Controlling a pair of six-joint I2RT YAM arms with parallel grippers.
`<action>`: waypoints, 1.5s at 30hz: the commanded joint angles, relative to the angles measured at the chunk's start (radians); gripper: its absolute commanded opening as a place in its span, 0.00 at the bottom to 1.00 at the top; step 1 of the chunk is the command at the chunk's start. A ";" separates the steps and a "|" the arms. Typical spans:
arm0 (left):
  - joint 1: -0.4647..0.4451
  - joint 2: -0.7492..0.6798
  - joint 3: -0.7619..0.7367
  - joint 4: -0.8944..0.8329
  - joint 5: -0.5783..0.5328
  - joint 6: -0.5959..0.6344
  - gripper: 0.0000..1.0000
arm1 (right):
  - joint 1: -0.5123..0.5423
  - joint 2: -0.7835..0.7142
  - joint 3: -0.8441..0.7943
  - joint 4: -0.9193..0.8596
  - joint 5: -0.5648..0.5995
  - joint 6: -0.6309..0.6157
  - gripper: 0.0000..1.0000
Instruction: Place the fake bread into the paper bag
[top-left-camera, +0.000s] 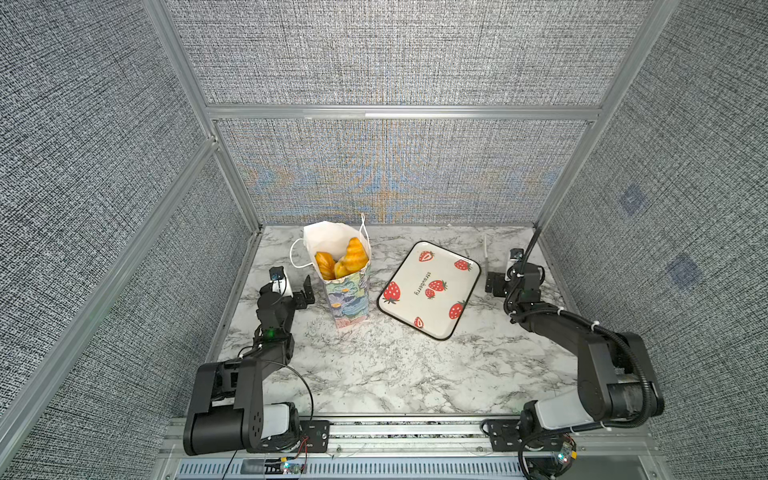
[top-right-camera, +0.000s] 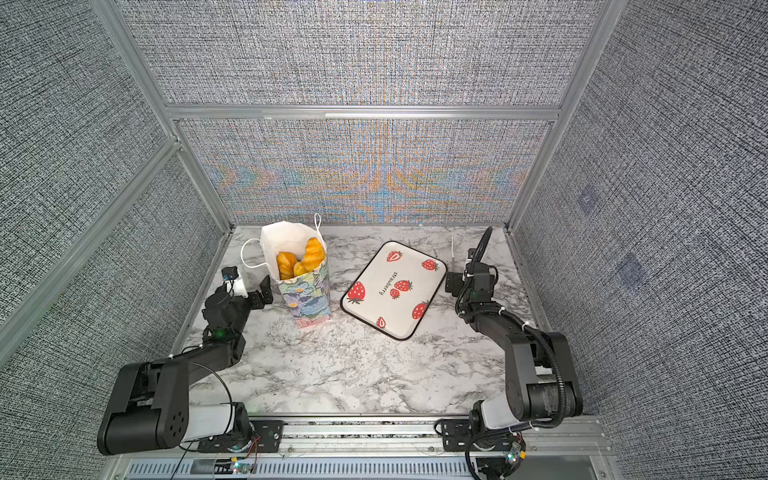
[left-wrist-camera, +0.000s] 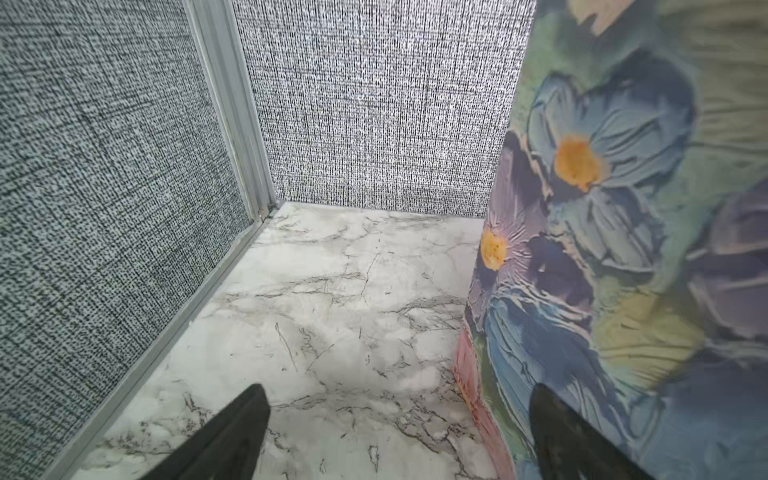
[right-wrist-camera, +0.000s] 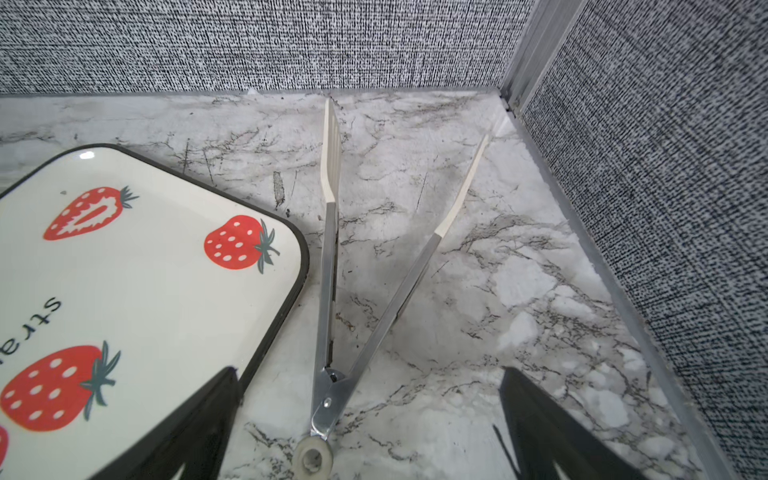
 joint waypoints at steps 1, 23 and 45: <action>0.001 -0.033 -0.051 0.148 0.006 0.031 0.99 | 0.001 0.000 -0.018 0.129 0.016 -0.034 0.97; 0.000 0.090 -0.161 0.331 -0.056 0.040 0.99 | 0.000 -0.041 -0.089 0.211 0.114 -0.034 0.96; 0.001 0.223 -0.148 0.444 0.057 0.096 0.99 | 0.008 -0.029 -0.251 0.392 0.048 -0.053 0.95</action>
